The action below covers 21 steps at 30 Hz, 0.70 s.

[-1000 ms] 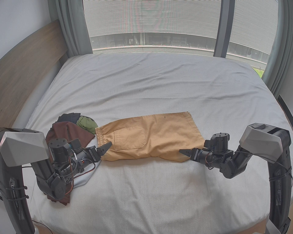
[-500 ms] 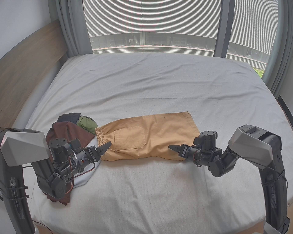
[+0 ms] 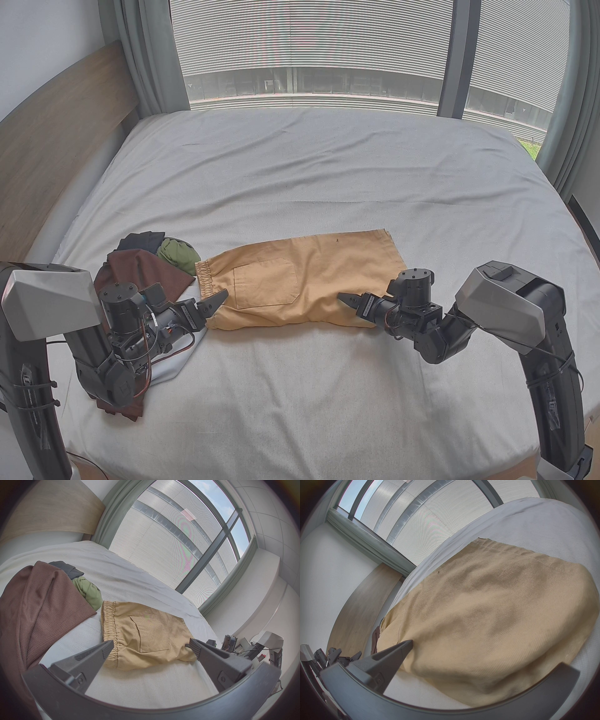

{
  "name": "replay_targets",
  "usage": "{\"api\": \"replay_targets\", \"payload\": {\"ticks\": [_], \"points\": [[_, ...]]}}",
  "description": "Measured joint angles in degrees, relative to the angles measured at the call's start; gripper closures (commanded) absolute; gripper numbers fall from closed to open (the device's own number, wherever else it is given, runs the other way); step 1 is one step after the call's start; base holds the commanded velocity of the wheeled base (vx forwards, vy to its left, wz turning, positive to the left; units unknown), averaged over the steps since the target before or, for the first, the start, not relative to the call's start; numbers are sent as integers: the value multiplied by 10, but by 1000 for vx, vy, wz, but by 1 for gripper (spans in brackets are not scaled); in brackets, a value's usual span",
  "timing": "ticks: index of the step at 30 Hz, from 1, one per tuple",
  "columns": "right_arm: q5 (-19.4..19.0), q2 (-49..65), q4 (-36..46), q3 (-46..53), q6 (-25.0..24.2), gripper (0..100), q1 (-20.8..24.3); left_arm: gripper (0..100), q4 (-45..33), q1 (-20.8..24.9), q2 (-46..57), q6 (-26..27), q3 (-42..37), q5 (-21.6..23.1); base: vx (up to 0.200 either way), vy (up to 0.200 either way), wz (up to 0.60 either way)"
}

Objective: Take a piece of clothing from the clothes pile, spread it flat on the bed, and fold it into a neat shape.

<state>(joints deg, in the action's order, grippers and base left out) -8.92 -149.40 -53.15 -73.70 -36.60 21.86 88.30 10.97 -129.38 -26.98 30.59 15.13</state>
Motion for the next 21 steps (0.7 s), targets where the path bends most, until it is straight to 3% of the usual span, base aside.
{"api": "replay_targets", "payload": {"ticks": [3, 4, 21], "points": [[2, -2, 0, -1, 0, 0, 0, 0, 0, 0, 0, 0, 0, 0, 0, 0, 0], [4, -3, -1, -1, 0, 100, 0, 0, 0, 0, 0, 0, 0, 0, 0, 0, 0], [20, 4, 2, 24, 1, 100, 13, 0, 0, -1, -3, 0, 2, 0, 0, 0, 0]]}}
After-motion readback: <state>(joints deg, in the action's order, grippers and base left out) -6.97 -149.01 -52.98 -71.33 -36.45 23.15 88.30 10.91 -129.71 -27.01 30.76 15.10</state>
